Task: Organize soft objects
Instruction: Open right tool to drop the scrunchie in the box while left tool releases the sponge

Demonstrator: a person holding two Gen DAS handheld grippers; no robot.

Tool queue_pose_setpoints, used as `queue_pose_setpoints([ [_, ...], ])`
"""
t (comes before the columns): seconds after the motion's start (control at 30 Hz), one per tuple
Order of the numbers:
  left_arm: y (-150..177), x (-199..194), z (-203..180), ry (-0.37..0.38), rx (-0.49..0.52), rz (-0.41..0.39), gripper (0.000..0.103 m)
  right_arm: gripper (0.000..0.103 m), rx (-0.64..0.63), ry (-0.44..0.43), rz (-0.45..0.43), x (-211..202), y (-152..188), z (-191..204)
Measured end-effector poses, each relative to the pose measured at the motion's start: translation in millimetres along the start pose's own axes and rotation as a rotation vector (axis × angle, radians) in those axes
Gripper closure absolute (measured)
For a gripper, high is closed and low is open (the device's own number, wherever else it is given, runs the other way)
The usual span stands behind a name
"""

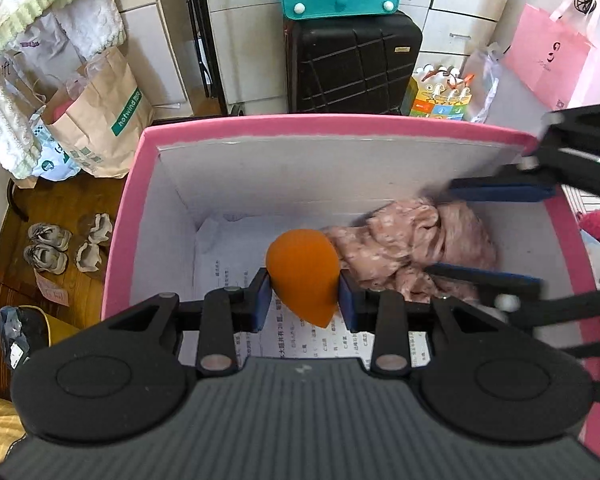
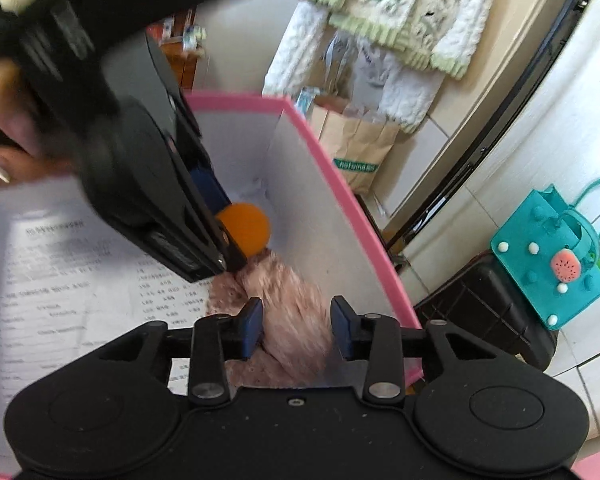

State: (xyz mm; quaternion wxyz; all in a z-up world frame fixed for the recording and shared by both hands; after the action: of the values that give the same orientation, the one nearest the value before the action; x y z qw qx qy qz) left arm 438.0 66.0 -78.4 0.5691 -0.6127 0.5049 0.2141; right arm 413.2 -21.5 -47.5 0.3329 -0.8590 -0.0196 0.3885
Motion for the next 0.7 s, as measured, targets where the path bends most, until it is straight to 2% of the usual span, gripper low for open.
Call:
queue_pose_setpoints([
  [0.33, 0, 17, 5, -0.044, -0.002, 0.024, 0.067, 0.061, 0.179, -0.082, -0.011, -29, 9, -16],
  [0.37, 0, 17, 6, -0.045, -0.005, 0.020, 0.065, 0.061, 0.188, -0.090, -0.008, -28, 9, -16],
  [0.43, 0, 17, 7, -0.045, -0.009, 0.008, 0.055, 0.061, 0.208, -0.105, -0.003, -27, 10, -15],
  [0.6, 3, 9, 2, -0.049, 0.019, 0.047, 0.049, 0.061, 0.267, -0.113, 0.008, -26, 11, -13],
  [0.7, 6, -4, -6, -0.024, 0.010, 0.046, 0.045, 0.061, 0.303, -0.130, 0.010, -31, 12, -11],
])
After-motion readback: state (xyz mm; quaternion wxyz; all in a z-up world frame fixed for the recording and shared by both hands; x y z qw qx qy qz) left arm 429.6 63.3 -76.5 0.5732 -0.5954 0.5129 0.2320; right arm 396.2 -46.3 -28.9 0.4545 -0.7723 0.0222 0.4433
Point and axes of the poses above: each gripper's, at about its wrist camera, not at the fingertips, and x roughly the way its jaws point, z to its left, y to its underside, the point moved 8 cm from there along x, roughly the way its jaws point, and after that the axes turned 15 degrees about y, right-handed, at the moved point
